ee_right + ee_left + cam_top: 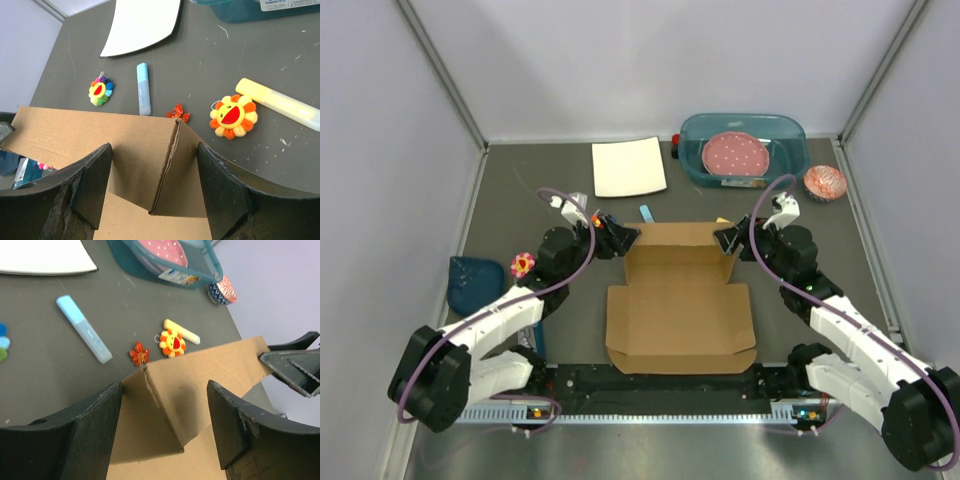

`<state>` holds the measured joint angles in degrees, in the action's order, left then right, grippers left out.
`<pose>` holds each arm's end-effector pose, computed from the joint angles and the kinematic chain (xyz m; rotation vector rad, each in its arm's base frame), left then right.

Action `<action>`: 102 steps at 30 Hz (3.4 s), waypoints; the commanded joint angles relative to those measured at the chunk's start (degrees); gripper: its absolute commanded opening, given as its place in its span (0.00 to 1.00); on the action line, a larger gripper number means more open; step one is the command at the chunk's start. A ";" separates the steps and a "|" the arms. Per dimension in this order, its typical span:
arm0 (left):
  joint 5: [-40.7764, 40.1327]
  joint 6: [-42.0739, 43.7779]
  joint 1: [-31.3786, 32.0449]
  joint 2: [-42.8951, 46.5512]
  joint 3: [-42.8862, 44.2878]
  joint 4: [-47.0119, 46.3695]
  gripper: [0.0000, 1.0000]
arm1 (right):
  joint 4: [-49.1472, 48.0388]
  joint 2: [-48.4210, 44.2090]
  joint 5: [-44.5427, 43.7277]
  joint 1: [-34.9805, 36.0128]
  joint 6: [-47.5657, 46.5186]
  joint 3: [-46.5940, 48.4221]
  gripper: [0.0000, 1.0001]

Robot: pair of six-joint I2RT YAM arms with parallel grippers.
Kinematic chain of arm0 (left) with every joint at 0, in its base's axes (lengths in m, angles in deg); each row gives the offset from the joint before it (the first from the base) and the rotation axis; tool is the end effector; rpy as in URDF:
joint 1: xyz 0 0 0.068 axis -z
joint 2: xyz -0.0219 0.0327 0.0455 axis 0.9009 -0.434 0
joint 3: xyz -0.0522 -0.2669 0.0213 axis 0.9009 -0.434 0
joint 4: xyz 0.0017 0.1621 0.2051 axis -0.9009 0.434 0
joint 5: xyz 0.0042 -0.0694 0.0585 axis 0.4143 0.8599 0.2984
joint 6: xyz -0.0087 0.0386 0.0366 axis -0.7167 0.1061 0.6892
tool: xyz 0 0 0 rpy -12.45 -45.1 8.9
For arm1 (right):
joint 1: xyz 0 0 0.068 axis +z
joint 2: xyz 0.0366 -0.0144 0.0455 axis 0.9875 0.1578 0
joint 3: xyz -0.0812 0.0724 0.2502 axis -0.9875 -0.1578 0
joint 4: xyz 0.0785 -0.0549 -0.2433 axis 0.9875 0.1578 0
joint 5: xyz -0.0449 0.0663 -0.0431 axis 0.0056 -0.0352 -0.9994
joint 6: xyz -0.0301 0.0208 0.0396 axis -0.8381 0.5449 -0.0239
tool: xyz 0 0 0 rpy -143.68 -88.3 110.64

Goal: Fold the paper box

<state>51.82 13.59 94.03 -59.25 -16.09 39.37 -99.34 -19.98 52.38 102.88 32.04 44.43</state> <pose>0.2125 -0.1272 0.2464 -0.0492 1.8062 -1.0106 0.1934 0.0811 0.2479 0.0995 1.8773 0.7242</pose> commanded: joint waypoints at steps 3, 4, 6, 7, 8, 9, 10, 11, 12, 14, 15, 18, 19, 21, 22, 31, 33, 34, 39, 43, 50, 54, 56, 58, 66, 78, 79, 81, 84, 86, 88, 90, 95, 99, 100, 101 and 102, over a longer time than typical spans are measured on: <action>2.85 -4.06 0.13 2.79 -4.84 -5.26 0.80 | 4.73 0.64 -0.21 -0.33 -1.73 -1.34 0.67; 2.76 -5.37 -0.05 3.31 -5.54 -5.80 0.82 | 4.81 0.63 -0.21 -0.33 -1.73 -1.34 0.67; 3.19 -6.09 -0.75 4.20 -5.46 -6.15 0.84 | 4.90 0.55 -0.21 -0.33 -1.73 -1.25 0.67; 3.46 -6.00 -0.84 4.11 -4.50 -5.11 0.84 | 4.90 0.55 -0.21 -0.33 -1.82 -1.25 0.67; 3.98 -5.83 -0.93 3.68 -3.71 -4.06 0.84 | 4.99 0.55 -0.21 -0.33 -1.73 -1.25 0.67; 5.12 -5.56 -0.93 3.32 -2.74 -3.44 0.82 | 4.90 0.63 -0.21 -0.33 -1.73 -1.25 0.67; 5.22 -5.30 -0.93 3.06 -2.56 -2.73 0.81 | 4.82 0.55 -0.12 -0.33 -1.73 -1.34 0.67; 5.13 -5.30 -0.93 2.45 -2.47 -2.64 0.79 | 4.81 0.55 -0.12 -0.33 -1.65 -1.51 0.67; 4.61 -5.30 -0.93 2.18 -2.91 -2.64 0.77 | 4.73 0.55 -0.12 -0.33 -1.65 -1.51 0.67; 4.43 -5.74 -1.19 1.31 -3.52 -3.60 0.76 | 4.81 0.28 -0.03 -0.33 -1.73 -1.69 0.67; 4.51 -6.09 -1.37 1.04 -3.70 -4.30 0.75 | 4.99 0.28 -0.03 -0.33 -1.65 -1.69 0.67; 5.92 -8.10 -2.51 -0.54 -3.97 -6.94 0.74 | 5.17 -0.07 -0.12 -0.33 -1.82 -1.87 0.67; 7.40 -9.42 -3.30 -0.89 -3.62 -7.55 0.74 | 5.25 -0.16 -0.12 -0.33 -1.73 -1.95 0.66; 8.90 -11.35 -4.00 -1.95 -2.92 -9.58 0.74 | 5.25 -0.24 -0.12 -0.33 -1.73 -1.95 0.66; 9.52 -11.80 -4.53 -2.39 -2.48 -10.02 0.74 | 5.25 -0.33 -0.12 -0.42 -1.73 -1.87 0.67; 14.62 -13.91 -5.50 -7.57 -0.18 -13.18 0.71 | 6.22 -1.21 -0.12 -0.33 -1.91 -1.78 0.66; 14.71 -13.21 -5.50 -8.19 -1.32 -13.80 0.68 | 6.40 -1.30 -0.21 -0.42 -2.00 -1.87 0.66; 14.80 -12.95 -5.50 -8.63 -1.42 -13.63 0.66 | 6.48 -1.39 -0.21 -0.42 -1.91 -1.87 0.66; 14.53 -10.49 -5.50 -9.34 -2.21 -11.52 0.61 | 7.54 -2.88 -1.17 -0.33 -0.86 -0.73 0.73; 14.18 -9.08 -5.50 -8.64 -1.94 -9.85 0.60 | 8.24 -3.85 -1.09 -0.42 1.16 2.78 0.78; 14.09 -7.32 -5.50 -8.02 -0.72 -7.12 0.60 | 6.93 -0.77 3.04 -3.66 2.66 6.57 0.77; 14.01 -6.53 -5.59 -8.10 -0.10 -5.89 0.61 | 5.87 -0.77 4.71 -5.95 3.45 4.30 0.70; 14.01 -6.27 -5.59 -8.02 0.08 -5.72 0.61 | 5.70 -1.21 4.63 -6.22 3.36 3.15 0.66; 14.09 -6.18 -5.59 -8.28 0.08 -5.54 0.61 | 5.26 -2.08 4.28 -6.22 3.28 1.04 0.63; 15.15 -5.47 -5.50 -9.33 -0.97 -4.83 0.56 | 3.58 -3.76 4.80 -6.22 5.12 -7.30 0.49; 14.71 -6.97 -5.24 -11.44 -10.54 -11.33 0.43 | 2.88 -5.60 5.07 -6.22 8.20 -16.10 0.46; 14.71 -7.14 -5.24 -11.88 -11.25 -11.95 0.42 | 2.79 -5.78 5.24 -6.22 8.46 -16.63 0.46; 14.71 -7.58 -5.15 -12.93 -12.74 -13.18 0.40 | 2.79 -6.22 5.50 -6.22 8.64 -17.16 0.46; 14.80 -7.67 -4.80 -14.34 -13.63 -14.68 0.39 | 3.67 -6.57 5.68 -6.13 8.64 -16.63 0.46; 14.97 -7.58 -4.80 -14.78 -14.25 -15.03 0.39 | 4.11 -6.31 6.64 -6.14 8.55 -16.46 0.46; 14.89 -7.50 -4.80 -14.70 -15.12 -15.56 0.39 | 5.08 -6.57 7.88 -6.13 8.46 -16.37 0.46; 14.88 -7.50 -4.80 -14.00 -15.13 -15.56 0.39 | 6.56 -7.62 8.06 -6.13 8.46 -15.84 0.48; 15.59 -7.85 -4.80 -11.01 -11.45 -11.79 0.43 | 9.74 -10.96 6.48 -6.13 9.60 -8.93 0.68; 15.59 -7.59 -4.80 -9.51 -8.54 -8.44 0.45 | 12.20 -9.83 6.55 -6.31 9.52 -2.58 0.74; 15.33 -7.41 -4.80 -9.16 -8.01 -7.92 0.46 | 11.50 -9.39 7.08 -6.14 9.52 -1.09 0.74; 15.15 -7.32 -4.80 -8.90 -7.40 -7.22 0.47 | 11.15 -8.34 7.70 -6.22 9.26 -0.64 0.74; 15.24 -7.23 -4.80 -8.72 -7.05 -6.86 0.48 | 10.97 -7.81 8.57 -6.22 9.17 -0.37 0.74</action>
<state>64.28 3.64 88.64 -67.75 -23.66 18.72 -93.26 -29.88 58.04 96.86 42.75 39.97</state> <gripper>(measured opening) 0.523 0.738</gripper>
